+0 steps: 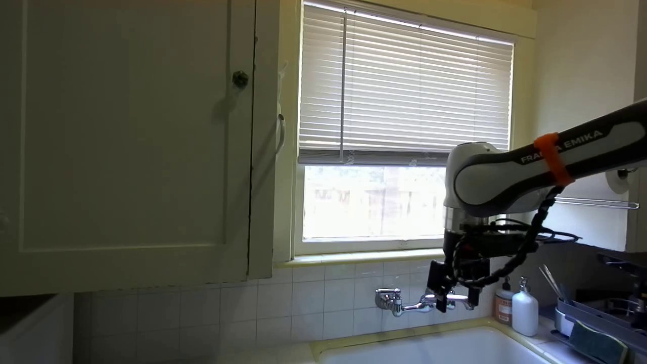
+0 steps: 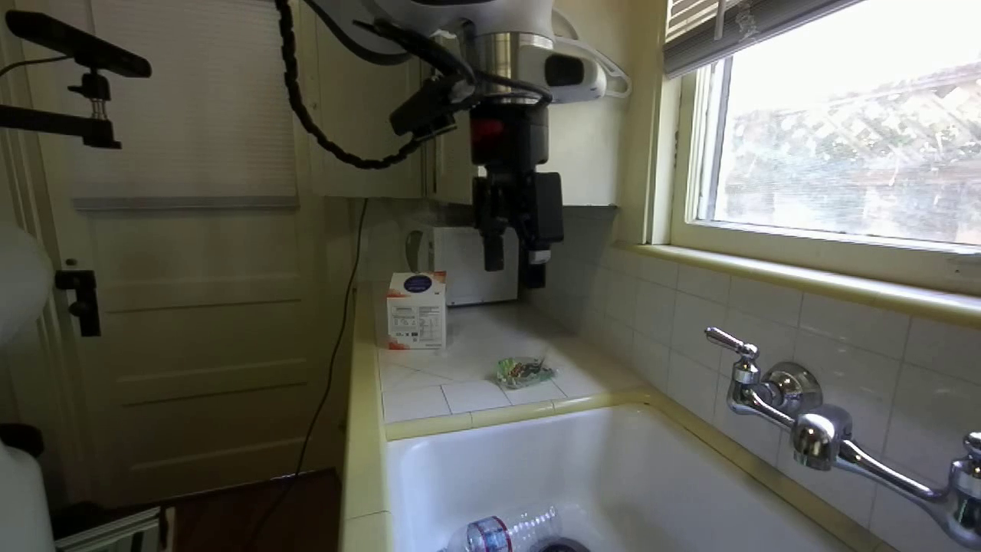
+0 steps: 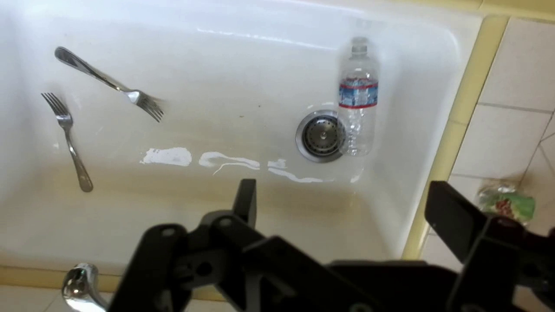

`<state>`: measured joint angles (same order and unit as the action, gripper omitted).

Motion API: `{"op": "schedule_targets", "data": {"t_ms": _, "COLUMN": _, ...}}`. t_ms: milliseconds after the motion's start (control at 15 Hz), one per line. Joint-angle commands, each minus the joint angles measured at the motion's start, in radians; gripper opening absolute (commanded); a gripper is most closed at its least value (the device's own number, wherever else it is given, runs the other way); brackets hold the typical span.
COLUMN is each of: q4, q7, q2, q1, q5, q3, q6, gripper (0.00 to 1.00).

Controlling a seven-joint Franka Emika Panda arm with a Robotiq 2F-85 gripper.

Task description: Turn on the tap

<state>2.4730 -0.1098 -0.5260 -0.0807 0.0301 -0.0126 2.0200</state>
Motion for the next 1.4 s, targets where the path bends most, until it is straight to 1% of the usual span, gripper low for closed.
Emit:
{"op": "schedule_targets", "data": {"t_ms": 0, "q4": -0.071, "q7": -0.091, "q2": 0.135, "q1": -0.058, "q5": 0.028, "q3": -0.012, "q6": 0.105, "gripper": 1.00}}
{"op": "schedule_targets", "data": {"t_ms": 200, "q4": -0.146, "q7": -0.120, "q2": 0.261, "q1": -0.095, "q5": 0.072, "q3": -0.027, "q6": 0.203, "gripper": 1.00}}
{"op": "schedule_targets", "data": {"t_ms": 333, "q4": -0.226, "q7": -0.130, "q2": 0.355, "q1": -0.108, "q5": 0.097, "q3": -0.044, "q6": 0.235, "gripper": 1.00}}
{"op": "schedule_targets", "data": {"t_ms": 467, "q4": -0.318, "q7": -0.125, "q2": 0.441, "q1": -0.109, "q5": 0.120, "q3": -0.062, "q6": 0.239, "gripper": 1.00}}
{"op": "schedule_targets", "data": {"t_ms": 600, "q4": -0.432, "q7": -0.120, "q2": 0.531, "q1": -0.103, "q5": 0.129, "q3": -0.081, "q6": 0.220, "gripper": 1.00}}
{"op": "schedule_targets", "data": {"t_ms": 667, "q4": -0.488, "q7": -0.132, "q2": 0.577, "q1": -0.103, "q5": 0.151, "q3": -0.089, "q6": 0.213, "gripper": 1.00}}
{"op": "schedule_targets", "data": {"t_ms": 800, "q4": -0.603, "q7": -0.131, "q2": 0.665, "q1": -0.101, "q5": 0.145, "q3": -0.113, "q6": 0.196, "gripper": 1.00}}
{"op": "schedule_targets", "data": {"t_ms": 933, "q4": -0.692, "q7": -0.123, "q2": 0.729, "q1": -0.103, "q5": 0.133, "q3": -0.137, "q6": 0.178, "gripper": 1.00}}
{"op": "schedule_targets", "data": {"t_ms": 1133, "q4": -0.786, "q7": -0.091, "q2": 0.799, "q1": -0.116, "q5": 0.124, "q3": -0.175, "q6": 0.147, "gripper": 1.00}}
{"op": "schedule_targets", "data": {"t_ms": 1333, "q4": -0.847, "q7": 0.011, "q2": 0.837, "q1": -0.146, "q5": 0.113, "q3": -0.202, "q6": 0.072, "gripper": 1.00}}
